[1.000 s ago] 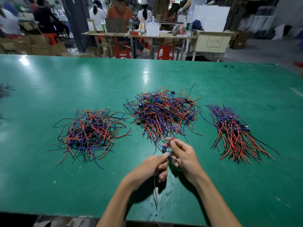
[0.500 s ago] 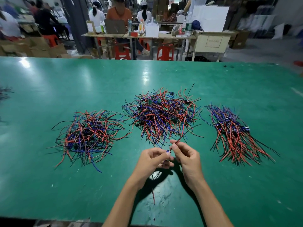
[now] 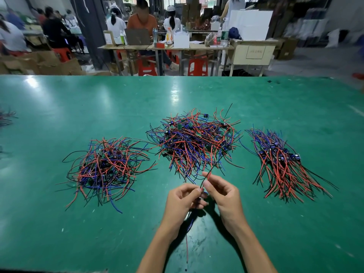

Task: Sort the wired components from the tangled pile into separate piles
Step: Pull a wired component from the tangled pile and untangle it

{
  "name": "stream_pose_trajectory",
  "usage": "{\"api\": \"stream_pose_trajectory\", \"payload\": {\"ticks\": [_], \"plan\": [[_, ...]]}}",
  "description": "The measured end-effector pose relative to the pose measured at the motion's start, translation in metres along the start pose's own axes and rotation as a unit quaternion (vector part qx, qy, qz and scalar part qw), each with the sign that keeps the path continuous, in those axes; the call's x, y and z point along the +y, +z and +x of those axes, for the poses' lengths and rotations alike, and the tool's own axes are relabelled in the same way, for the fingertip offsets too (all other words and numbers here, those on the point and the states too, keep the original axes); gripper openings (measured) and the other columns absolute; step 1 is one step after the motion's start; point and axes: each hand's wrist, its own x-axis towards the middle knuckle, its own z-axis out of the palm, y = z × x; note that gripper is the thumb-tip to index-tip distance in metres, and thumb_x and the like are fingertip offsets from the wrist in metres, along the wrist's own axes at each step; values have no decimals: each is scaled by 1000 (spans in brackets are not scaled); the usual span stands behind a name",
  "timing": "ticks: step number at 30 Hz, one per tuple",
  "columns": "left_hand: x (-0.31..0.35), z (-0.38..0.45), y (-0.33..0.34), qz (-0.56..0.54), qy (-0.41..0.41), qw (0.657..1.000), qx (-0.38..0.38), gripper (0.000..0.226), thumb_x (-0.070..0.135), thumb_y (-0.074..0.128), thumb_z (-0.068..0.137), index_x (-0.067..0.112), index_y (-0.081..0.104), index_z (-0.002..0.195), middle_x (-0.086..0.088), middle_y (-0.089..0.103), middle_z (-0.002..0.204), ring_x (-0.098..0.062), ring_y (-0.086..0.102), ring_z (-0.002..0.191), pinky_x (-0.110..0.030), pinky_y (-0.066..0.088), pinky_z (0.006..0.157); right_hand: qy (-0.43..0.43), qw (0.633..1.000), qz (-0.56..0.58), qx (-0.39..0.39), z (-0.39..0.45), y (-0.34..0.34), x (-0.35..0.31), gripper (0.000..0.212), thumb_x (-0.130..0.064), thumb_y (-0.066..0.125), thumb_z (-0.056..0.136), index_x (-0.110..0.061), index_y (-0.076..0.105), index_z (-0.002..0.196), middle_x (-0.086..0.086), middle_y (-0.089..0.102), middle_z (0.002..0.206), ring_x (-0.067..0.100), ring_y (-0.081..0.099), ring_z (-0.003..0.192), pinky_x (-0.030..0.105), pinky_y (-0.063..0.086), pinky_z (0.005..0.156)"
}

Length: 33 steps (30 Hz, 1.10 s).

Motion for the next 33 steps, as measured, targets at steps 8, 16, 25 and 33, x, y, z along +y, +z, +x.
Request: {"api": "stream_pose_trajectory", "payload": {"ticks": [8,16,25,33], "plan": [[-5,-4,3,10,39,998,38,12,6,71,91,-5,70,94,-17,74,79,-22,69,64,-27,57,62,-19,1000,-14,21,2,-3,4,27,-24,82,72,-7,73,91,-1,75,84,7,65,76,16,53,70],[-9,-3,2,57,66,996,25,10,7,72,91,0,68,86,-11,73,73,-24,67,63,-32,57,62,-7,1000,-19,3,3,-6,4,22,-23,87,72,-11,73,82,0,71,77,8,62,71,16,51,67],[-8,-5,1,45,54,997,14,8,11,73,90,5,79,92,-18,76,81,-21,67,62,-30,57,62,59,998,21,-27,1,-6,-2,22,-22,87,70,-15,77,89,6,67,74,17,63,65,26,56,60],[-6,-5,2,34,59,997,22,6,7,71,91,4,77,90,-17,75,77,-22,66,58,-27,57,58,17,998,-46,-44,-2,-2,-4,14,-23,79,82,-11,78,87,6,74,82,15,65,74,23,54,67]]}}
